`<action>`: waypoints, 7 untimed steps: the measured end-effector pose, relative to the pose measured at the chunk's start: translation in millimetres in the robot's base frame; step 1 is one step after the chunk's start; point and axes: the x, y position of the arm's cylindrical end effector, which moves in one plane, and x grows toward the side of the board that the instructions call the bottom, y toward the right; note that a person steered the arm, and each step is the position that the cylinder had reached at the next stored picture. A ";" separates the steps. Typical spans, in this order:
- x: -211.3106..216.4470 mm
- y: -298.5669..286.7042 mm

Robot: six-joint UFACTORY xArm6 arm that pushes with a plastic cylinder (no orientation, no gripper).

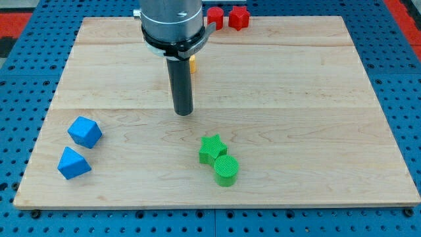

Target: Slightly push the yellow hexagon to the right slightly

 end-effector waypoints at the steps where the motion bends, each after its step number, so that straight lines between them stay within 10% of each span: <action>1: 0.0 -40.3; 7: -21.4 -72.2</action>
